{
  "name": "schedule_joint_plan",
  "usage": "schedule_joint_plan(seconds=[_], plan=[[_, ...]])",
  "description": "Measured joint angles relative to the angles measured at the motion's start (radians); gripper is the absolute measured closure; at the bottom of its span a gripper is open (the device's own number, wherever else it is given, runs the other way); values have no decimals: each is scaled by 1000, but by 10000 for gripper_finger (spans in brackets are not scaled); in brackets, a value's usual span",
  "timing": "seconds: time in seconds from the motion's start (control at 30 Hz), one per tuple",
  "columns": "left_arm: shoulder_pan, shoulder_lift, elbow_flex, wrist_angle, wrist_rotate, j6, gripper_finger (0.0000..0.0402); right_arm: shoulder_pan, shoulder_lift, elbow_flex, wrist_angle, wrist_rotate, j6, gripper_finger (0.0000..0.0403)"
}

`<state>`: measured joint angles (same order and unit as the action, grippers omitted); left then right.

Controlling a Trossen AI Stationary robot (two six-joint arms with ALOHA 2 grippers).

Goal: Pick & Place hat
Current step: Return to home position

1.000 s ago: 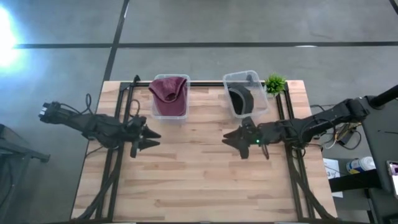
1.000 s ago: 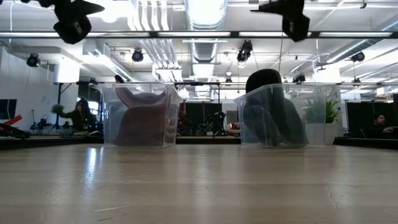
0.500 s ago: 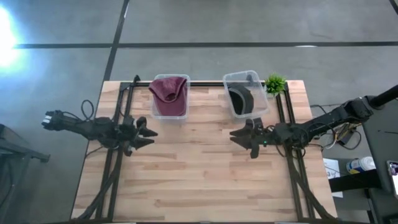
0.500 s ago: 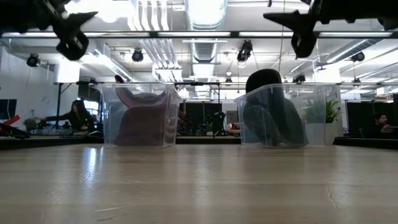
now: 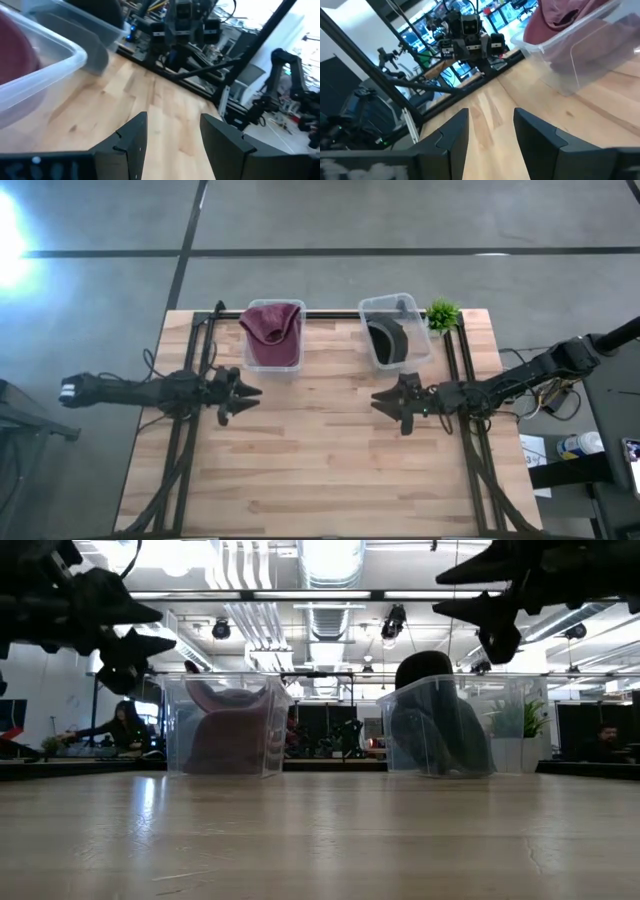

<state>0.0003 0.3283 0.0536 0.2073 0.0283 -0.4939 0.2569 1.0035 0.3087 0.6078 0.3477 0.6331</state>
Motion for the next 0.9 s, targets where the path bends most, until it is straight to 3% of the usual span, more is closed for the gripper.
schedule_joint_plan(seconds=[0.73,0.9], plan=[[21,-1,-7,-55,-52,2,225,0,-1,-56,-6,0,3,257],[-22,-48,-21,-78,-101,170,225,0,-1,-56,-5,1,2,253]])
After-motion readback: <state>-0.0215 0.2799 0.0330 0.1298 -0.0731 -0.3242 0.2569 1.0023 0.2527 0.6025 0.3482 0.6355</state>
